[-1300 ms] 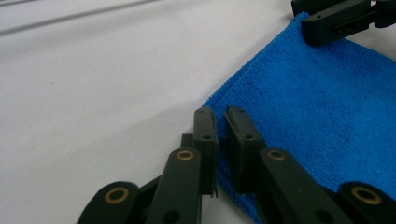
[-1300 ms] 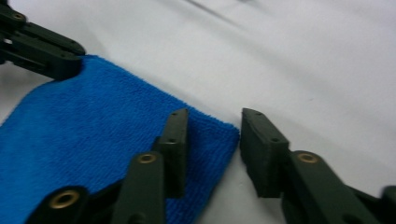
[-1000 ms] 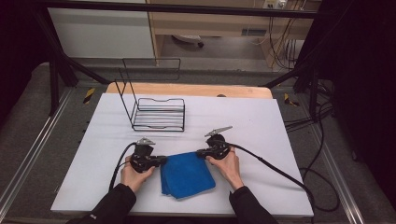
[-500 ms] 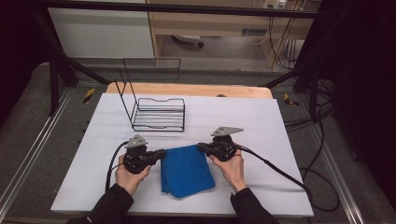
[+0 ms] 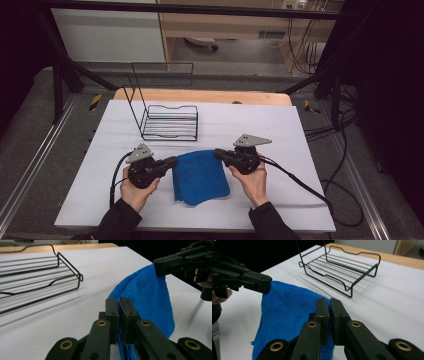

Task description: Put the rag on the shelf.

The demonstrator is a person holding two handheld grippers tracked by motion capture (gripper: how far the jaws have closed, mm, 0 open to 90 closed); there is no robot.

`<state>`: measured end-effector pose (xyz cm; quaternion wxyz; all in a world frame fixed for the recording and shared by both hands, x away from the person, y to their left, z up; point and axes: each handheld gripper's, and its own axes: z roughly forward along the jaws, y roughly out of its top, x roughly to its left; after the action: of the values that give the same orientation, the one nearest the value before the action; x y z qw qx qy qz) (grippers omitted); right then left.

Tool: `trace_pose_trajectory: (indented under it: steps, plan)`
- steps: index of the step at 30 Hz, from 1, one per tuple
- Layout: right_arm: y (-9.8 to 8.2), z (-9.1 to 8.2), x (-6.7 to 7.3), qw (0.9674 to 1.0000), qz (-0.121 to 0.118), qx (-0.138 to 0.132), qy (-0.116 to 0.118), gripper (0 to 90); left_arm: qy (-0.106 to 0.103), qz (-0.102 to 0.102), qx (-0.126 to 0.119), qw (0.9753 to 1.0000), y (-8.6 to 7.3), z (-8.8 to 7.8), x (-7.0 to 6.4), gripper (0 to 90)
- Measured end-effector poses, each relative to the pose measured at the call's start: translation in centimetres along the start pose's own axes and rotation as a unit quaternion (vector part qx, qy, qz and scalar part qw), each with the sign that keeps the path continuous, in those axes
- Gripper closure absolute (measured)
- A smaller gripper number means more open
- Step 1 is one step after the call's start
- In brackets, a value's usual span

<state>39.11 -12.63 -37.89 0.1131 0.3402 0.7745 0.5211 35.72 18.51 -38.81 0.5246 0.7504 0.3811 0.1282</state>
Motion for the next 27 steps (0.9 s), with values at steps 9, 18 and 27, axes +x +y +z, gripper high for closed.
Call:
trace_pose_trajectory:
  steps: [9, 18, 27]
  plan:
    - [0.9, -0.9, 1.3, 0.9989, -0.032, -0.033, -0.005, 86.4, 0.01, 0.019, -0.032, 0.9992, 0.7, -1.2, -0.7, 85.8]
    - [1.5, -1.7, 1.9, 0.997, -0.045, -0.061, -0.012, 86.3, 0.017, 0.03, -0.05, 0.9981, 1.4, -2.0, -1.0, 85.8]
    - [2.1, -2.2, 2.8, 0.9949, -0.051, -0.086, -0.018, 86.4, 0.021, 0.035, -0.067, 0.9969, 2.2, -2.7, -1.0, 85.8]
